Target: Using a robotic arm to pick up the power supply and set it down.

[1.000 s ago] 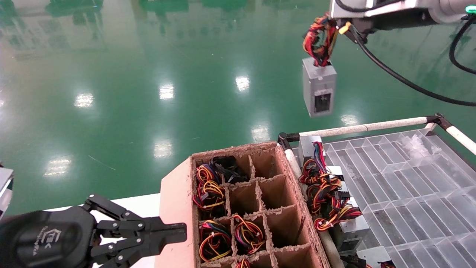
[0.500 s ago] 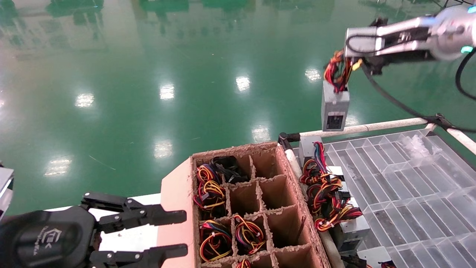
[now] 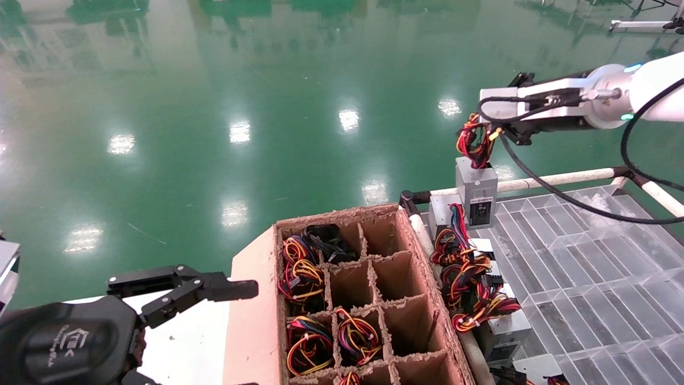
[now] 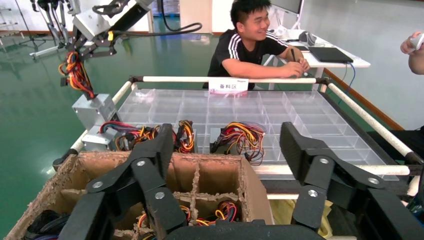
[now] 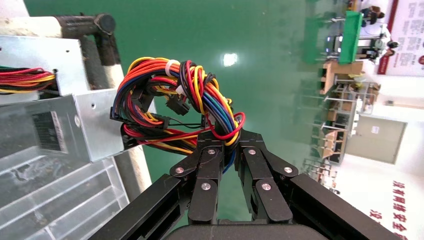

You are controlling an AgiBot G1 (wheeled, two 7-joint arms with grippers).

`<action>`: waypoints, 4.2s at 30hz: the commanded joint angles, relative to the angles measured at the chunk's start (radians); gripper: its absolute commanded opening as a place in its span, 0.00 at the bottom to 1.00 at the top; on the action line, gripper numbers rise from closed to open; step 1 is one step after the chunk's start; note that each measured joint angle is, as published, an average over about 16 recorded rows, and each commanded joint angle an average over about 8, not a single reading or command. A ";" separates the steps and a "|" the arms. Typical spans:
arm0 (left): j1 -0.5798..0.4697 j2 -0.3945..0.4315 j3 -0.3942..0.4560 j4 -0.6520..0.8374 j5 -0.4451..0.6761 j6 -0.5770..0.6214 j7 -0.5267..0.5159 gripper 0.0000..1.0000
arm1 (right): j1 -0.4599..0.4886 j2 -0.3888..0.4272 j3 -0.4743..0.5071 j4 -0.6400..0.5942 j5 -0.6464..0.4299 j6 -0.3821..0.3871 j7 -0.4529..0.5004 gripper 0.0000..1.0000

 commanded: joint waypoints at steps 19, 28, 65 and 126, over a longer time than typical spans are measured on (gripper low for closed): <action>0.000 0.000 0.001 0.000 -0.001 -0.001 0.001 1.00 | 0.021 -0.055 0.053 -0.267 0.090 0.038 -0.046 0.00; 0.000 -0.001 0.002 0.000 -0.001 -0.001 0.001 1.00 | 0.033 -0.057 0.090 -0.344 0.145 0.020 -0.026 0.00; -0.001 -0.002 0.004 0.000 -0.003 -0.002 0.002 1.00 | 0.040 0.047 0.155 -0.438 0.239 -0.066 -0.001 0.00; -0.002 -0.002 0.006 0.001 -0.004 -0.002 0.003 1.00 | 0.063 0.081 0.167 -0.467 0.256 -0.098 0.083 1.00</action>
